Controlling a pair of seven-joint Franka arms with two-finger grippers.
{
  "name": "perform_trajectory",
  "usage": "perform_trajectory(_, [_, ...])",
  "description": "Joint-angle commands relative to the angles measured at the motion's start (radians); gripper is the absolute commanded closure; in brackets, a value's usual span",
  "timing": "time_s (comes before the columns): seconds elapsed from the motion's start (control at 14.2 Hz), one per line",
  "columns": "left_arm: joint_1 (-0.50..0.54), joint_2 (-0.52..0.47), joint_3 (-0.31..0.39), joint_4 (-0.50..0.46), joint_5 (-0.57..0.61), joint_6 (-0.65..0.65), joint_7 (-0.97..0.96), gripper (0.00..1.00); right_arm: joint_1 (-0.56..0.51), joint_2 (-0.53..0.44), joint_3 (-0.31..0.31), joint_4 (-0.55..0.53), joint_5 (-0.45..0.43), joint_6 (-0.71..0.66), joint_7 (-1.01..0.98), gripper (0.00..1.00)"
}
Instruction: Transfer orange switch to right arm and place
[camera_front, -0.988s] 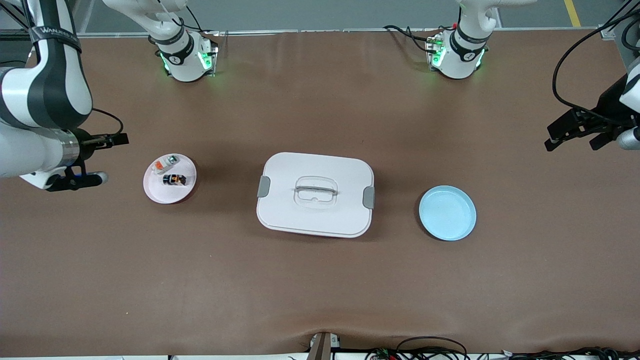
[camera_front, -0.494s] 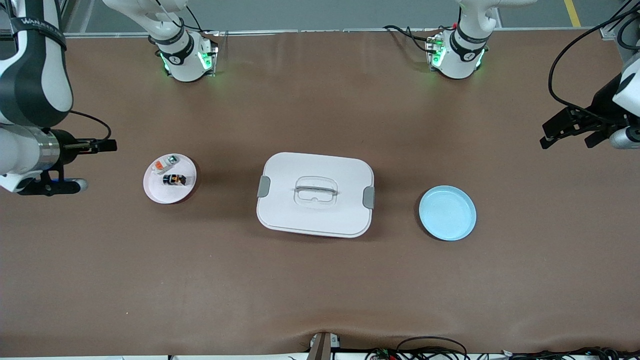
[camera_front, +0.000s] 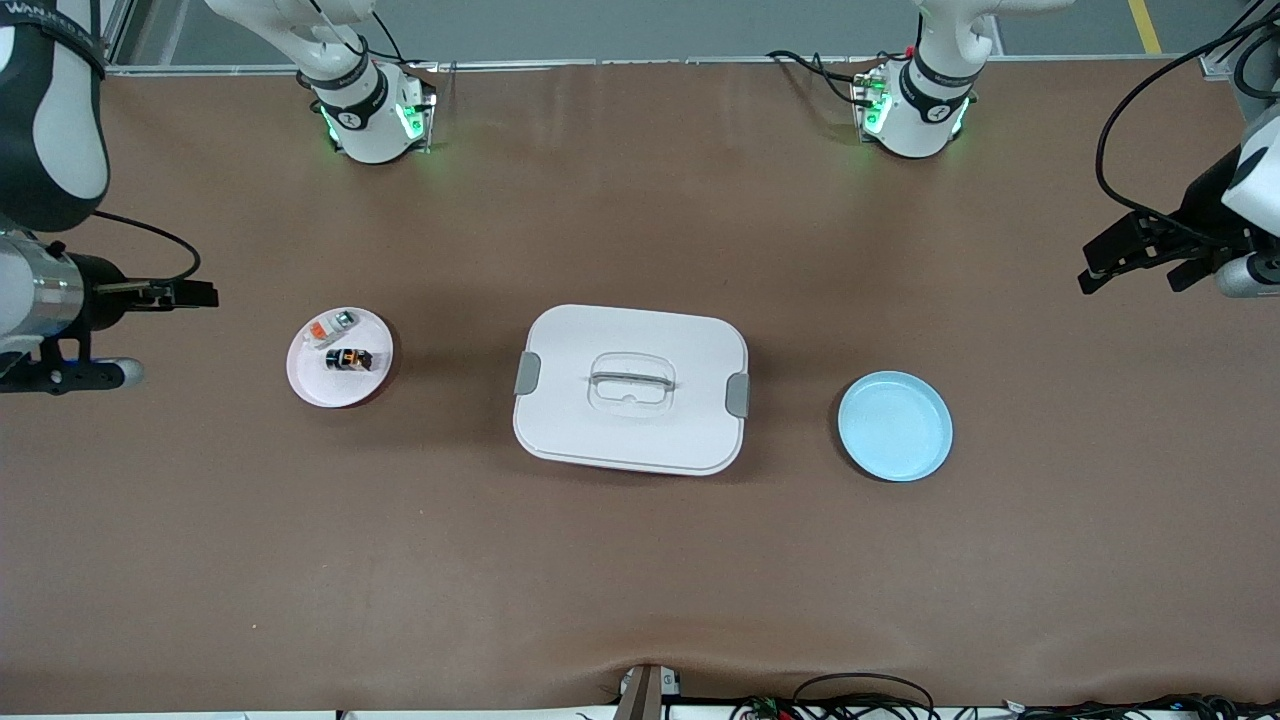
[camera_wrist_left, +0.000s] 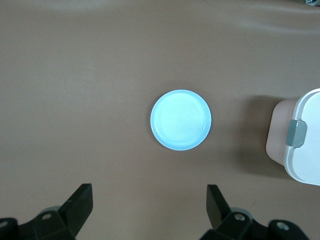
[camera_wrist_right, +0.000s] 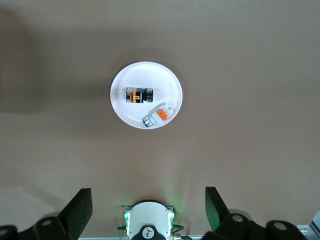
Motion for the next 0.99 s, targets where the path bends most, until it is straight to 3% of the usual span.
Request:
perform_trajectory(0.0, [0.002, 0.013, -0.004, 0.029, 0.028, -0.036, -0.013, 0.0, -0.016, 0.008, 0.009, 0.071, 0.022, -0.04, 0.011, 0.0])
perform_trajectory(0.42, [0.006, 0.015, -0.002, 0.031, 0.028, -0.036, -0.012, 0.0, -0.027, -0.092, 0.005, 0.076, 0.027, -0.045, 0.009, 0.0])
perform_trajectory(0.64, [0.01, 0.027, 0.002, 0.031, 0.026, -0.036, -0.01, 0.0, -0.034, -0.113, 0.006, 0.076, 0.016, -0.107, 0.022, 0.0])
perform_trajectory(0.92, [0.009, 0.026, 0.004, 0.031, 0.028, -0.036, -0.01, 0.0, -0.06, -0.116, 0.009, 0.074, 0.038, -0.095, 0.013, 0.0])
